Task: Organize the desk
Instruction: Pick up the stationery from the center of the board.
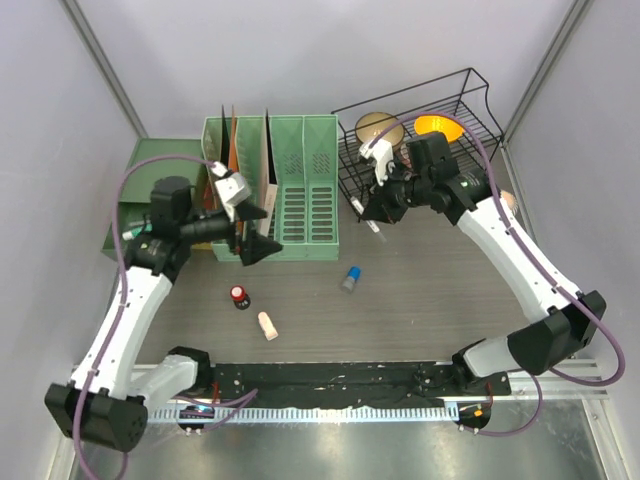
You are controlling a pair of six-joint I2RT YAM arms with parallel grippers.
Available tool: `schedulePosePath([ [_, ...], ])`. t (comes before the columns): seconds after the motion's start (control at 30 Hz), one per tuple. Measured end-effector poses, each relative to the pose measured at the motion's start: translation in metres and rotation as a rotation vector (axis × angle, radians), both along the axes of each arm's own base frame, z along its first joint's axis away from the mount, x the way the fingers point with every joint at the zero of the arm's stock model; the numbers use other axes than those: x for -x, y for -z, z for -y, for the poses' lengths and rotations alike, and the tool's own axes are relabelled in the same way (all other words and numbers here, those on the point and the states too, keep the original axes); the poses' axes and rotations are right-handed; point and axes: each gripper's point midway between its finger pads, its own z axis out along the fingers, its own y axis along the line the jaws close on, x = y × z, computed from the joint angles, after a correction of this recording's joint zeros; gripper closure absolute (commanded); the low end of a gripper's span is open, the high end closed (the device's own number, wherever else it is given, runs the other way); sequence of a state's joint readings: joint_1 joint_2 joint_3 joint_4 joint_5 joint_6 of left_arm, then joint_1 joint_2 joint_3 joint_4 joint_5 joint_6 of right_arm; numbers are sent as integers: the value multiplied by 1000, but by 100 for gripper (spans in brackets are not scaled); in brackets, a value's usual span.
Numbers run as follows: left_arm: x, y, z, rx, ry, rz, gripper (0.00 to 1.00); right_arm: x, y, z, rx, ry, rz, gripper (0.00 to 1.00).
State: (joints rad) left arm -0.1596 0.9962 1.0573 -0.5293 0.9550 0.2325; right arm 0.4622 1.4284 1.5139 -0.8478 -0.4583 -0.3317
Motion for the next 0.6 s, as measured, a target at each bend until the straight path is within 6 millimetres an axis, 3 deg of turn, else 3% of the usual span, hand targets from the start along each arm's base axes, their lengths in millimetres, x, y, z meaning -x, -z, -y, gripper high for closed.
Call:
schedulePosePath([
  [0.1,-2,-9,41,45,76,12,0,5,-18,-8,-57,-47,33,96],
  [0.3,-15,-22,103,125,163,3,0,12,-29,-23,-152,-89,38,95],
  [0.47,-36,-31,130,178,166,-26,0,22,-41,-42,-215,-134,40,95],
  [0.6,-46,-37,136,208,149,-34,0,30,-48,-55,-254,-166,35,95],
])
